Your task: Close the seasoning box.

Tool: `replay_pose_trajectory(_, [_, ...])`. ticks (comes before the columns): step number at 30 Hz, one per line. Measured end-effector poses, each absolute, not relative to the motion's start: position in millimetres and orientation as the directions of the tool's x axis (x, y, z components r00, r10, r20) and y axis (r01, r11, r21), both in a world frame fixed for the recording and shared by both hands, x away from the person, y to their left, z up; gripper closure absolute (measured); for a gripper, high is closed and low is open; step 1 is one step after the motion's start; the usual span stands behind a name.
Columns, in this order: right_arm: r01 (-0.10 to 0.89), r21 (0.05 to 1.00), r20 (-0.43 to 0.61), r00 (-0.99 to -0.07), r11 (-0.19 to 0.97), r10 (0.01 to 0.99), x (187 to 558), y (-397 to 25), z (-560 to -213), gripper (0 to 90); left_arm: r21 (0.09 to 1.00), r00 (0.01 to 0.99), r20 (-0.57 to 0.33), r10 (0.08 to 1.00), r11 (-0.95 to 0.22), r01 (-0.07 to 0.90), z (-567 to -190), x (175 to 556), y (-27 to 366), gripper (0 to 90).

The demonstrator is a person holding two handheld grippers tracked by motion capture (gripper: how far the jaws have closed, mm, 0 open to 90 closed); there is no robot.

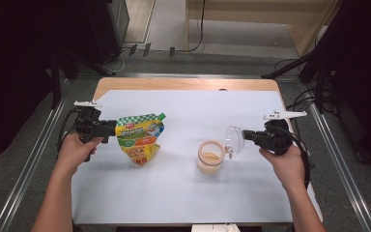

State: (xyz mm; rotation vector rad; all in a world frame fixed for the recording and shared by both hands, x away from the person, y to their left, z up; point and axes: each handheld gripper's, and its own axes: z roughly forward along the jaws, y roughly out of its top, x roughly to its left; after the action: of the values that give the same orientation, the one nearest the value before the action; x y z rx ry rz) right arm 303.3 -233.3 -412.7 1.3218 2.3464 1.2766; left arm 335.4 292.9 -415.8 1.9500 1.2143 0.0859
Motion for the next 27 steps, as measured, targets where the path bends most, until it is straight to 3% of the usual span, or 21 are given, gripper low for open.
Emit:
replay_pose_trajectory(20, [0.595,0.745,0.249,-0.667,0.301,0.702,298,-202,-410,89.7,0.661,0.524,-0.347,0.778,-0.193,0.725,-417,335,294,38.2])
replay_pose_trajectory(27, [0.585,0.748,0.252,-0.687,0.314,0.681,296,-194,-410,81.0,0.656,0.525,-0.346,0.777,-0.2,0.727,-419,335,293,38.1])
